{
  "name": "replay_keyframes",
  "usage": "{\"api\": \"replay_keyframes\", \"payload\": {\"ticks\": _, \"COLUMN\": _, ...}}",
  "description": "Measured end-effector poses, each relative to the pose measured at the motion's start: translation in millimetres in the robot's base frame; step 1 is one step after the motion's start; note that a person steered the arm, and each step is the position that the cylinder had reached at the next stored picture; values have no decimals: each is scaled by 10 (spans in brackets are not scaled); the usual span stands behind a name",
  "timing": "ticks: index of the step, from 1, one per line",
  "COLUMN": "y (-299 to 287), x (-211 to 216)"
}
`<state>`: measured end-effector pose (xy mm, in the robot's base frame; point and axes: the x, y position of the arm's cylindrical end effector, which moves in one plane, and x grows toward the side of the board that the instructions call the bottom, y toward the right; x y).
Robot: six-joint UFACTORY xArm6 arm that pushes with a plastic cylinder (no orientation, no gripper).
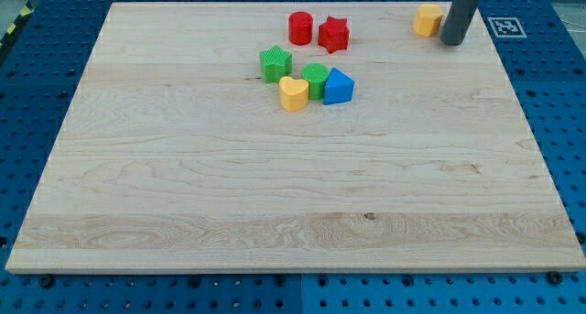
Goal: Move the blue triangle to the parallel right of the green circle
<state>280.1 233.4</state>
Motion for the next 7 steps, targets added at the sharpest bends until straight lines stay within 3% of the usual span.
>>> {"api": "replay_keyframes", "payload": {"ticks": 2, "y": 16, "x": 149}}
{"api": "replay_keyframes", "payload": {"ticks": 3, "y": -612, "x": 416}}
{"api": "replay_keyframes", "payload": {"ticks": 5, "y": -1769, "x": 555}}
{"api": "replay_keyframes", "payload": {"ticks": 7, "y": -1897, "x": 1269}}
